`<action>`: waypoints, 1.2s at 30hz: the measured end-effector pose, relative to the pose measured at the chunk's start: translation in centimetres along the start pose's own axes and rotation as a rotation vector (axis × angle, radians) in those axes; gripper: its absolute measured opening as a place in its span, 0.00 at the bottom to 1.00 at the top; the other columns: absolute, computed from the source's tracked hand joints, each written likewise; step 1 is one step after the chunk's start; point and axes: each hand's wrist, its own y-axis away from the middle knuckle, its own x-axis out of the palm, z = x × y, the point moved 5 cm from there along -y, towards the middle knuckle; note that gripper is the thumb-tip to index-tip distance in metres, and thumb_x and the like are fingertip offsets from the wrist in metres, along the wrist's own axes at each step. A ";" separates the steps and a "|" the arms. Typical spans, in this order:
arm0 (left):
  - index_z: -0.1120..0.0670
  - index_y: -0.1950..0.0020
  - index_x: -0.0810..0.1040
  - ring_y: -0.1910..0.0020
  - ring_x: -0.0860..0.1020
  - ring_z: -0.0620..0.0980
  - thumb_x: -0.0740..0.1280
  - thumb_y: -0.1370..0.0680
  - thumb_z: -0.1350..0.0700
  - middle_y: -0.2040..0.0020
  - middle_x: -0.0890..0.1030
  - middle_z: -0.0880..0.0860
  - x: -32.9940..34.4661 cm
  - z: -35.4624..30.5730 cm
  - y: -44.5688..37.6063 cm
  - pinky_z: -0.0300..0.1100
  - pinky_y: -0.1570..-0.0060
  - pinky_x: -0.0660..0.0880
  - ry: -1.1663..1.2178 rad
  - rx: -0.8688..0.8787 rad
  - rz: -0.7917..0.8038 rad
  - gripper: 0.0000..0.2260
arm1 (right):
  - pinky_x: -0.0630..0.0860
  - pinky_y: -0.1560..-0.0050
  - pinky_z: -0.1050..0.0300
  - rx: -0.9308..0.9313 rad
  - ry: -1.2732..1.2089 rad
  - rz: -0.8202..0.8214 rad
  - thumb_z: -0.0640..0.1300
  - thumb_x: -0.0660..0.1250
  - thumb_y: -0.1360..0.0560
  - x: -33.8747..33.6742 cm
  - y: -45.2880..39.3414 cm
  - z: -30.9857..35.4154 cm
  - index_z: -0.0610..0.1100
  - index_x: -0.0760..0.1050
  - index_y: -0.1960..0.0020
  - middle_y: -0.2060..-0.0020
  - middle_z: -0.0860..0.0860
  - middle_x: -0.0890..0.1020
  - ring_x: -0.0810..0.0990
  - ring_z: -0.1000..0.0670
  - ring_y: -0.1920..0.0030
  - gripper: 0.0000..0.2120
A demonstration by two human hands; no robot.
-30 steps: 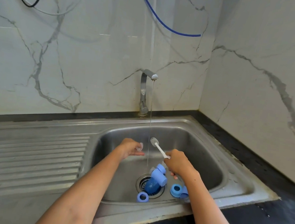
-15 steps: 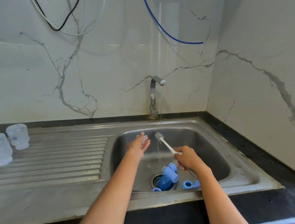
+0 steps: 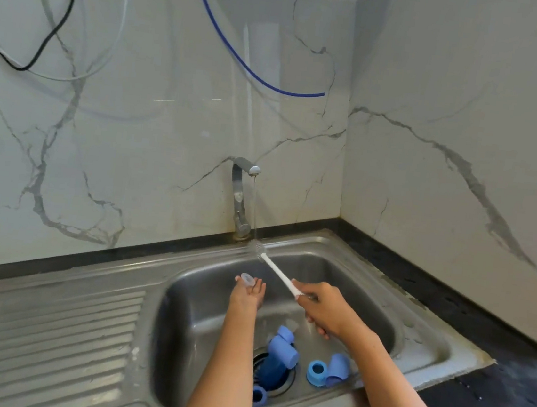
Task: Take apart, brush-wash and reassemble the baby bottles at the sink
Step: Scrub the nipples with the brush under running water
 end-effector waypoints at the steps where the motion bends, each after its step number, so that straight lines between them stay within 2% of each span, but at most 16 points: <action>1: 0.63 0.28 0.64 0.27 0.65 0.57 0.52 0.16 0.57 0.29 0.68 0.62 0.3 -0.2 -0.6 0.43 0.31 0.65 0.056 -0.039 -0.016 0.18 | 0.70 0.76 0.61 -0.003 0.001 0.025 0.44 0.59 0.19 0.1 -0.1 0.1 0.53 0.67 0.28 0.67 0.48 0.74 0.68 0.55 0.77 0.20; 3: 0.61 0.43 0.73 0.29 0.67 0.58 0.54 0.17 0.62 0.35 0.73 0.62 1.1 -0.6 -1.0 0.50 0.30 0.62 0.215 -0.100 -0.018 0.09 | 0.69 0.78 0.62 0.005 0.000 0.070 0.44 0.60 0.20 0.6 -0.3 0.1 0.53 0.69 0.28 0.69 0.48 0.74 0.67 0.55 0.79 0.20; 5: 0.61 0.53 0.71 0.31 0.69 0.58 0.54 0.18 0.63 0.40 0.75 0.63 1.8 -0.6 -1.6 0.52 0.30 0.63 0.403 -0.163 0.024 0.08 | 0.68 0.78 0.62 0.023 -0.038 0.089 0.44 0.60 0.20 0.8 -0.2 0.0 0.53 0.70 0.30 0.70 0.49 0.73 0.67 0.55 0.79 0.19; 7: 0.60 0.54 0.70 0.34 0.72 0.58 0.53 0.17 0.63 0.46 0.76 0.62 1.9 -0.6 -2.1 0.51 0.29 0.62 0.437 -0.166 0.042 0.09 | 0.67 0.78 0.61 0.049 -0.102 0.102 0.45 0.61 0.20 0.6 0.0 0.0 0.54 0.74 0.33 0.71 0.48 0.73 0.67 0.54 0.78 0.17; 11: 0.58 0.53 0.72 0.59 0.75 0.54 0.52 0.16 0.60 0.52 0.76 0.58 1.8 -1.2 -3.0 0.45 0.30 0.64 0.439 -0.126 -0.012 0.11 | 0.66 0.77 0.60 0.079 -0.200 0.169 0.45 0.60 0.21 0.1 0.6 -0.2 0.54 0.77 0.38 0.71 0.47 0.73 0.66 0.54 0.78 0.15; 14: 0.60 0.32 0.69 0.46 0.78 0.58 0.53 0.17 0.62 0.43 0.77 0.62 2.0 -0.7 -2.7 0.48 0.32 0.65 0.324 -0.089 0.020 0.15 | 0.66 0.78 0.61 0.076 -0.161 0.134 0.45 0.59 0.20 0.5 0.6 -0.4 0.54 0.73 0.33 0.72 0.49 0.73 0.66 0.55 0.78 0.17; 15: 0.62 0.29 0.66 0.47 0.78 0.58 0.54 0.17 0.63 0.44 0.78 0.64 2.2 -0.5 -2.2 0.49 0.32 0.66 0.232 -0.071 0.028 0.16 | 0.66 0.78 0.62 0.074 -0.130 0.109 0.45 0.59 0.20 0.7 0.6 -0.4 0.56 0.71 0.31 0.72 0.50 0.72 0.66 0.56 0.78 0.18; 17: 0.65 0.29 0.65 0.58 0.80 0.56 0.55 0.18 0.65 0.56 0.80 0.63 2.9 -0.2 -1.4 0.50 0.35 0.68 0.146 -0.044 0.070 0.17 | 0.67 0.78 0.63 0.055 -0.067 0.072 0.45 0.58 0.19 1.2 0.3 0.0 0.56 0.66 0.28 0.70 0.50 0.72 0.66 0.56 0.78 0.21; 18: 0.66 0.30 0.66 0.58 0.81 0.56 0.56 0.18 0.65 0.57 0.81 0.63 3.3 0.0 -1.2 0.50 0.36 0.68 0.123 -0.050 0.090 0.17 | 0.67 0.78 0.64 0.045 -0.034 0.055 0.45 0.57 0.19 1.5 0.1 0.2 0.55 0.65 0.27 0.68 0.49 0.72 0.66 0.56 0.77 0.21; 21: 0.67 0.30 0.65 0.35 0.74 0.59 0.56 0.18 0.65 0.37 0.75 0.65 3.6 0.4 -0.3 0.49 0.32 0.66 0.147 -0.093 0.099 0.17 | 0.68 0.78 0.65 0.033 -0.009 0.041 0.44 0.56 0.18 1.5 -0.1 0.8 0.53 0.63 0.25 0.67 0.49 0.72 0.66 0.55 0.75 0.21; 23: 0.65 0.29 0.65 0.33 0.72 0.58 0.55 0.17 0.64 0.41 0.76 0.64 3.1 0.3 -0.8 0.48 0.33 0.66 0.248 -0.108 0.063 0.17 | 0.67 0.78 0.64 0.057 -0.067 0.075 0.45 0.57 0.19 1.2 0.0 0.6 0.54 0.66 0.27 0.69 0.49 0.72 0.66 0.56 0.77 0.20; 26: 0.61 0.28 0.65 0.52 0.78 0.56 0.53 0.16 0.61 0.57 0.75 0.60 2.1 -0.7 -1.8 0.44 0.31 0.63 0.354 -0.075 -0.005 0.17 | 0.66 0.78 0.62 0.102 -0.130 0.148 0.46 0.59 0.20 0.6 0.3 -0.2 0.54 0.71 0.30 0.73 0.50 0.72 0.66 0.56 0.79 0.18; 28: 0.60 0.28 0.66 0.58 0.77 0.54 0.53 0.16 0.61 0.56 0.76 0.59 2.0 -0.8 -2.2 0.44 0.30 0.62 0.334 -0.074 -0.034 0.17 | 0.66 0.77 0.61 0.107 -0.132 0.158 0.46 0.60 0.20 0.2 0.4 -0.6 0.53 0.73 0.32 0.73 0.50 0.72 0.66 0.55 0.79 0.17; 31: 0.64 0.29 0.65 0.36 0.75 0.57 0.54 0.17 0.63 0.38 0.76 0.65 2.5 -0.3 -1.9 0.47 0.31 0.65 0.222 -0.129 0.017 0.16 | 0.66 0.78 0.62 0.103 -0.138 0.104 0.46 0.59 0.20 0.3 0.4 -0.7 0.56 0.70 0.30 0.72 0.50 0.72 0.66 0.56 0.78 0.19; 34: 0.66 0.29 0.65 0.32 0.71 0.58 0.54 0.17 0.64 0.42 0.76 0.67 3.6 0.2 -0.7 0.49 0.33 0.66 0.139 -0.160 0.112 0.16 | 0.67 0.78 0.64 0.090 -0.112 0.054 0.47 0.59 0.19 0.6 0.3 -0.3 0.57 0.66 0.28 0.70 0.50 0.72 0.66 0.57 0.78 0.20; 36: 0.65 0.29 0.65 0.32 0.71 0.57 0.54 0.17 0.63 0.36 0.74 0.66 3.6 0.0 -0.4 0.49 0.33 0.66 0.156 -0.148 0.092 0.16 | 0.67 0.78 0.64 0.087 -0.106 0.051 0.47 0.59 0.19 0.6 0.2 0.0 0.57 0.66 0.28 0.70 0.50 0.72 0.66 0.57 0.77 0.20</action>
